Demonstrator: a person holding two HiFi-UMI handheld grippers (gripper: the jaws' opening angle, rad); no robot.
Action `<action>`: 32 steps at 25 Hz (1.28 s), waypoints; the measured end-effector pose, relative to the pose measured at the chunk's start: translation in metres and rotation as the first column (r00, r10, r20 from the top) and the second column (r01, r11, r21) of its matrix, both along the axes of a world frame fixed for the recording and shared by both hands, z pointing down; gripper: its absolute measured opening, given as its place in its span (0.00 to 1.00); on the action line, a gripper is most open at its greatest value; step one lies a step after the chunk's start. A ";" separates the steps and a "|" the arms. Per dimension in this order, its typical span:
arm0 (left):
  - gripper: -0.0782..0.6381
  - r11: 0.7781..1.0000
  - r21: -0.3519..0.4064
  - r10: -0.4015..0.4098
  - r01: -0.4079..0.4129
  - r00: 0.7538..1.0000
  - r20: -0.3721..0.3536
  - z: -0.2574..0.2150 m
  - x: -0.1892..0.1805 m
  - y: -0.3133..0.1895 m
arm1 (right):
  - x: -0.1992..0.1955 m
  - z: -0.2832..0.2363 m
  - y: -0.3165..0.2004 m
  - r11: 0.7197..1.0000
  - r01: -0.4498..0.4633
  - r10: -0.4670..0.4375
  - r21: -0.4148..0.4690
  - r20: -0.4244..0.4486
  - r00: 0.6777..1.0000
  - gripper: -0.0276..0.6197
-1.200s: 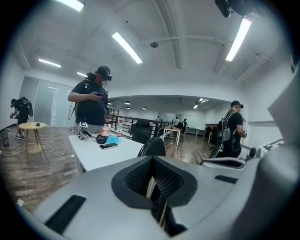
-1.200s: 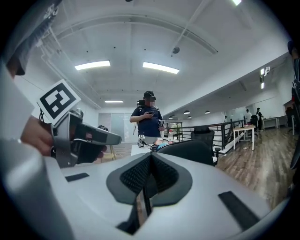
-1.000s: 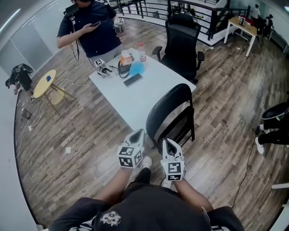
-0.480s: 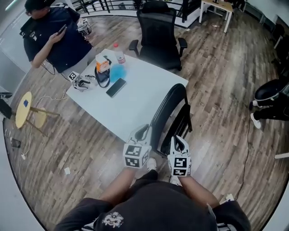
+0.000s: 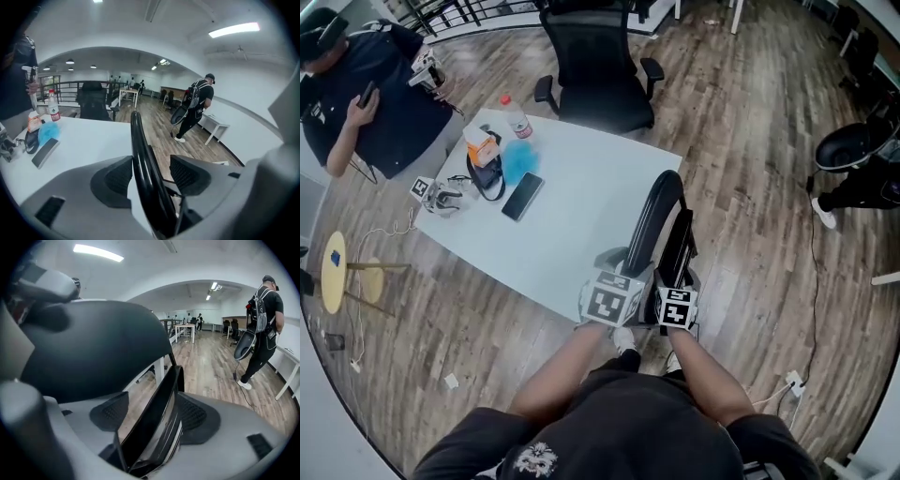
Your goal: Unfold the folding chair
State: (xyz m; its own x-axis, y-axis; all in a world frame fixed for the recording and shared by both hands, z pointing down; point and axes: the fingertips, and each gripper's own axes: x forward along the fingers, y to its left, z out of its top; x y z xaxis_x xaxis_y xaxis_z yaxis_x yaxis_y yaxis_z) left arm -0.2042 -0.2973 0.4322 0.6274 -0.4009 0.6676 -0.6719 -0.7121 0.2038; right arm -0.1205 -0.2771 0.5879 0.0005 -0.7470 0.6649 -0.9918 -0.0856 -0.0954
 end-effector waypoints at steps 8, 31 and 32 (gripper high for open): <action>0.46 0.975 -0.221 -0.025 0.012 0.998 -0.056 0.028 0.012 -0.022 | 0.007 0.063 -0.022 0.978 -0.081 0.078 -0.191 -0.022 0.997 0.55; 0.35 0.957 -0.287 0.030 -0.053 0.996 -0.084 0.030 0.027 -0.018 | 0.017 0.103 -0.002 0.918 -0.129 0.173 -0.376 0.085 0.981 0.55; 0.34 0.953 -0.299 0.029 -0.056 0.995 -0.094 0.031 0.028 -0.017 | 0.018 0.105 0.003 0.913 -0.129 0.180 -0.388 0.100 0.978 0.55</action>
